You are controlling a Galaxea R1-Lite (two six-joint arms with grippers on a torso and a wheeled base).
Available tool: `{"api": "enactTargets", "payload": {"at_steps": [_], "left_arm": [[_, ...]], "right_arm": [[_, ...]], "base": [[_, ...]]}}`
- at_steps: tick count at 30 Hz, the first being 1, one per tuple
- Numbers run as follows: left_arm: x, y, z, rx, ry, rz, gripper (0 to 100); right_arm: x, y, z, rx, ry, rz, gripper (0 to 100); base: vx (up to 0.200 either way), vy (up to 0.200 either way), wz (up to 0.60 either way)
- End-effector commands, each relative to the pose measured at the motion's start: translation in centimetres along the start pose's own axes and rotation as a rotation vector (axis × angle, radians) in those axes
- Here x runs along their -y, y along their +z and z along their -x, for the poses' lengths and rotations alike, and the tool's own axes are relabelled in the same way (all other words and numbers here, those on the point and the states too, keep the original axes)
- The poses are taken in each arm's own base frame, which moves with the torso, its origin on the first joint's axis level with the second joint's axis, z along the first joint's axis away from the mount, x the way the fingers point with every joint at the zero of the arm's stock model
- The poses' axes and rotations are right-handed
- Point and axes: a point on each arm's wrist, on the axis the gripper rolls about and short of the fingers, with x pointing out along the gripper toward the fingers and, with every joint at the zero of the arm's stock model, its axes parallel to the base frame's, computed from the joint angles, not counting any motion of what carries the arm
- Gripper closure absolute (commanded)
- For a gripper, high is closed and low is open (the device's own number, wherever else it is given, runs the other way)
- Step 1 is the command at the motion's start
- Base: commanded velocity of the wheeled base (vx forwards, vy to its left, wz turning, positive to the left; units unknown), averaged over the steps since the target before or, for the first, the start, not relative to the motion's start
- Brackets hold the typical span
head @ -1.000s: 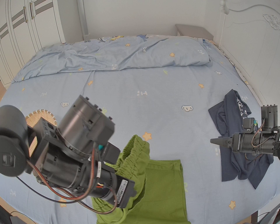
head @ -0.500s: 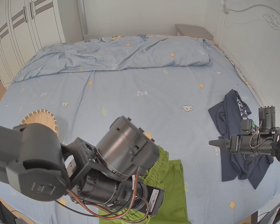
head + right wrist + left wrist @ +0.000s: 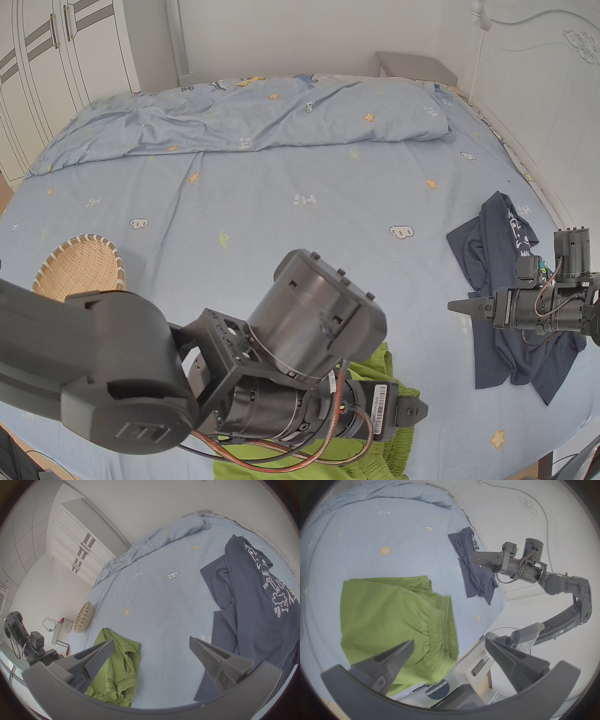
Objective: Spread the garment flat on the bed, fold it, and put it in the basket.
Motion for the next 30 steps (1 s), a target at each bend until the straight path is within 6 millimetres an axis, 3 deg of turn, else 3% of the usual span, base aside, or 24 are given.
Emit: {"api": "enactTargets", "payload": {"at_steps": [1, 3, 5, 6, 9, 10, 12, 13, 14, 17, 20, 24, 30], "left_arm": [[-0.3, 0.3, 0.0, 0.021, -0.013, 0.037, 0], [-0.5, 0.5, 0.4, 0.038, -0.015, 0.053, 0], [-3.0, 2.1, 2.8, 0.105, 0.000, 0.127, 0], [-3.0, 2.1, 2.8, 0.105, 0.000, 0.127, 0], [-8.2, 2.9, 6.9, 0.129, -0.042, 0.243, 0], [-8.4, 2.9, 7.0, 0.128, -0.044, 0.247, 0], [-12.5, 1.9, 9.1, 0.101, -0.082, 0.298, 0], [-12.5, 1.9, 9.1, 0.101, -0.082, 0.298, 0], [-14.3, 1.1, 9.3, 0.089, -0.073, 0.305, 0], [-19.3, -0.8, 8.5, 0.067, -0.008, 0.302, 0], [-21.5, -1.1, 7.2, 0.064, 0.020, 0.284, 0], [-22.3, -1.6, 5.4, 0.019, 0.010, 0.284, 0], [-22.1, -2.2, 3.1, -0.053, -0.010, 0.271, 0]], "right_arm": [[-0.2, -0.1, -0.1, -0.008, 0.006, 0.002, 0], [-0.2, -0.1, 0.0, -0.007, 0.008, 0.003, 0], [-1.2, -0.5, -0.1, -0.025, 0.041, 0.022, 0], [-1.2, -0.5, -0.1, -0.025, 0.041, 0.022, 0], [-4.0, -1.6, -0.1, -0.081, 0.132, 0.057, 0], [-4.2, -1.7, -0.1, -0.085, 0.136, 0.057, 0], [-6.8, -2.8, -0.5, -0.151, 0.219, 0.086, 0], [-6.8, -2.8, -0.5, -0.151, 0.219, 0.086, 0], [-7.7, -3.2, -0.7, -0.172, 0.250, 0.097, 0], [-10.7, -4.3, -1.0, -0.233, 0.353, 0.157, 0], [-12.7, -5.5, -1.8, -0.297, 0.415, 0.200, 0], [-14.4, -7.6, -3.5, -0.410, 0.445, 0.211, 0], [-16.3, -10.1, -4.1, -0.523, 0.472, 0.200, 0]], "base": [[0.000, 0.000, 0.00], [0.000, 0.000, 0.00], [0.000, 0.000, 0.00], [0.000, 0.000, 0.00], [0.000, 0.000, 0.00], [0.000, 0.000, 0.00], [0.000, 0.000, 0.00], [0.000, 0.000, 0.00], [0.000, 0.000, 0.00], [0.000, 0.000, 0.00], [0.000, 0.000, 0.00], [0.000, 0.000, 0.00], [0.000, 0.000, 0.00]]}}
